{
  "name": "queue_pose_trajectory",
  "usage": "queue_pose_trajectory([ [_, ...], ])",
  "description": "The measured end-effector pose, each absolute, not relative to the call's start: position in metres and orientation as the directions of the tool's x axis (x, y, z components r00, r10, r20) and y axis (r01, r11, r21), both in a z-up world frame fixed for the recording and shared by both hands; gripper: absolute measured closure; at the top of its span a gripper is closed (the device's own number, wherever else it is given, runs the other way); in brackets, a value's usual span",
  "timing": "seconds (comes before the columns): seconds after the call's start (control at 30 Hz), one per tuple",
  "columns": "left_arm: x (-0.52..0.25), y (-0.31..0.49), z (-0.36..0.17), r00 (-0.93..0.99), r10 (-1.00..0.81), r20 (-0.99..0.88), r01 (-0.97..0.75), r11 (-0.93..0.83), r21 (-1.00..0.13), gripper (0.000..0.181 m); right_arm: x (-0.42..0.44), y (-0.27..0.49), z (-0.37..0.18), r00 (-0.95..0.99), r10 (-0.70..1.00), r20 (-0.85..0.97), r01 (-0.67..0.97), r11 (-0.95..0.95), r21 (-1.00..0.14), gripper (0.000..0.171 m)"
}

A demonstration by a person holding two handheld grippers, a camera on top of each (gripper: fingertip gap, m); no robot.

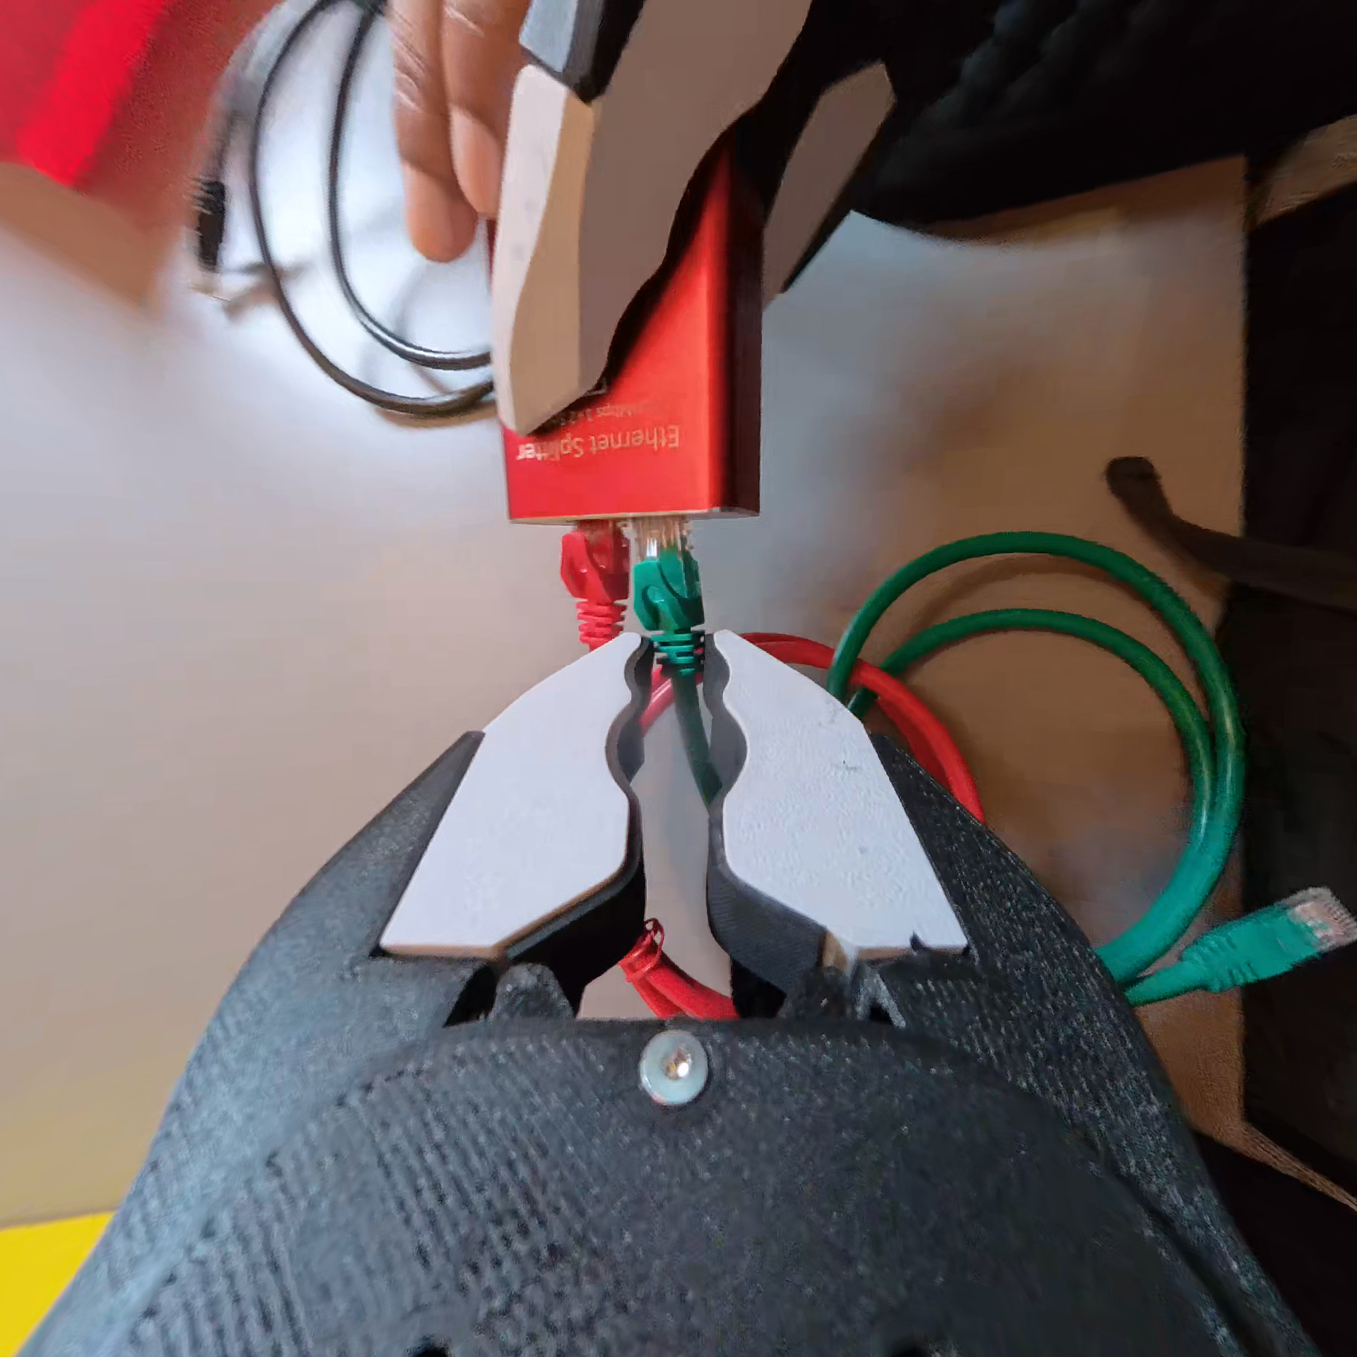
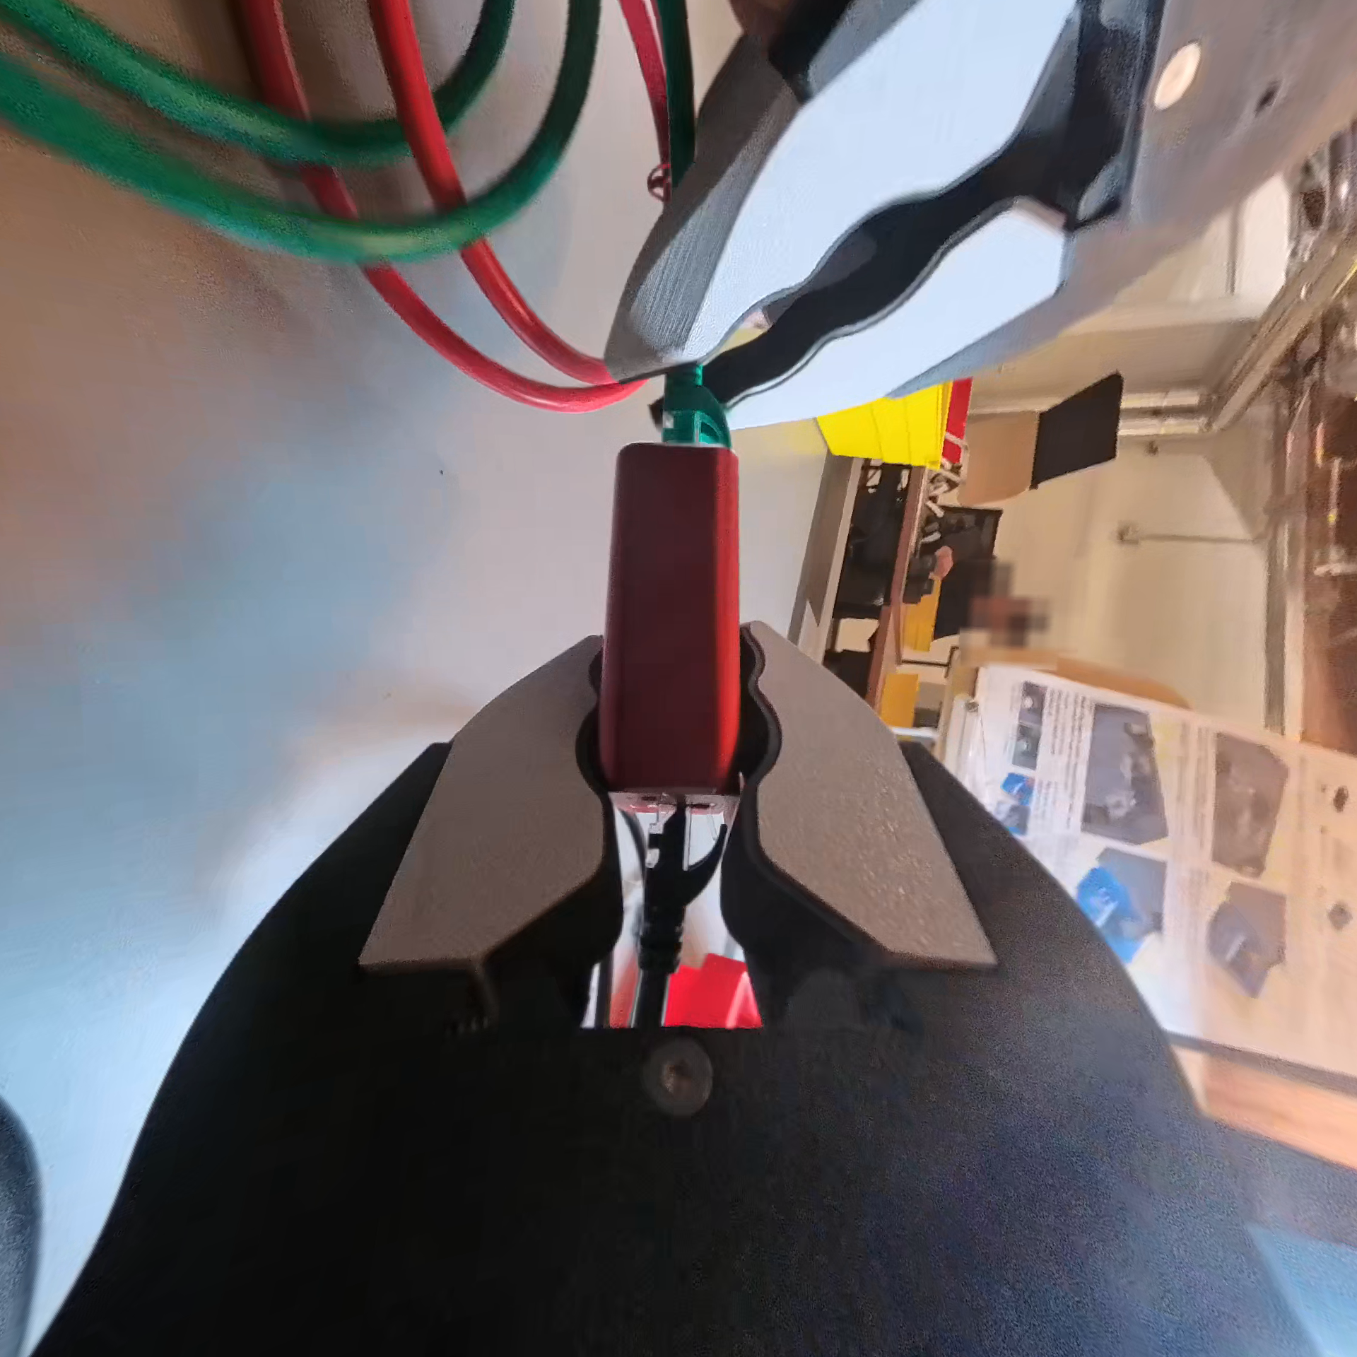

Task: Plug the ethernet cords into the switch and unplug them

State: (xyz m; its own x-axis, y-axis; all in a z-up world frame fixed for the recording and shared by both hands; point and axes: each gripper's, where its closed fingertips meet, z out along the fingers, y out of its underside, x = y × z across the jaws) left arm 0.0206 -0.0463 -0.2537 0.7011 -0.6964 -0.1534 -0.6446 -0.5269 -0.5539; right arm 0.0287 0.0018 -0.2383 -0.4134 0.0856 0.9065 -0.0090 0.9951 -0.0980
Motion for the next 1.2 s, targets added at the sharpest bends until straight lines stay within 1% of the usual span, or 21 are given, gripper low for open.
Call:
queue_pose_trajectory([
  [0.03, 0.018, -0.046, -0.251, 0.698, -0.685, -0.208, -0.662, -0.506, -0.553, 0.166, 0.029, 0.002, -0.239, -0.413, 0.126, 0.902, 0.009, 0.991, -0.134, 0.142],
  [0.13, 0.009, -0.051, -0.252, 0.667, -0.664, -0.337, -0.728, -0.486, -0.484, 0.162, 0.028, -0.001, -0.243, -0.410, 0.197, 0.891, 0.030, 0.979, -0.202, 0.142],
  [0.2, 0.008, -0.055, -0.255, 0.662, -0.659, -0.357, -0.736, -0.482, -0.476, 0.163, 0.028, -0.005, -0.247, -0.421, 0.224, 0.879, 0.037, 0.972, -0.230, 0.142],
  [0.3, 0.008, -0.060, -0.258, 0.678, -0.646, -0.351, -0.717, -0.479, -0.506, 0.164, 0.029, -0.010, -0.252, -0.437, 0.239, 0.867, 0.038, 0.968, -0.248, 0.142],
  [0.37, 0.015, -0.063, -0.259, 0.668, -0.667, -0.329, -0.715, -0.454, -0.532, 0.168, 0.029, -0.010, -0.253, -0.435, 0.223, 0.872, 0.027, 0.972, -0.235, 0.142],
  [0.57, 0.021, -0.063, -0.269, 0.633, -0.702, -0.327, -0.739, -0.421, -0.526, 0.168, 0.030, -0.012, -0.256, -0.435, 0.144, 0.889, -0.028, 0.985, -0.173, 0.142],
  [0.63, 0.021, -0.062, -0.270, 0.649, -0.699, -0.299, -0.718, -0.434, -0.544, 0.167, 0.031, -0.011, -0.258, -0.429, 0.129, 0.894, -0.034, 0.987, -0.158, 0.142],
  [0.73, 0.019, -0.061, -0.268, 0.678, -0.673, -0.297, -0.691, -0.445, -0.571, 0.155, 0.033, -0.007, -0.264, -0.435, 0.144, 0.889, -0.017, 0.986, -0.168, 0.142],
  [0.83, 0.016, -0.067, -0.266, 0.695, -0.650, -0.307, -0.680, -0.458, -0.573, 0.151, 0.034, -0.005, -0.269, -0.442, 0.160, 0.883, -0.006, 0.983, -0.181, 0.142],
  [0.97, 0.011, -0.075, -0.269, 0.685, -0.633, -0.360, -0.707, -0.460, -0.538, 0.154, 0.033, -0.004, -0.270, -0.447, 0.170, 0.878, -0.002, 0.982, -0.191, 0.142],
  [1.07, 0.011, -0.073, -0.266, 0.686, -0.612, -0.393, -0.707, -0.435, -0.558, 0.163, 0.031, -0.004, -0.270, -0.451, 0.172, 0.876, 0.000, 0.981, -0.193, 0.142],
  [1.2, 0.012, -0.071, -0.268, 0.664, -0.600, -0.446, -0.732, -0.399, -0.552, 0.167, 0.031, -0.004, -0.270, -0.454, 0.182, 0.872, 0.004, 0.979, -0.202, 0.142],
])
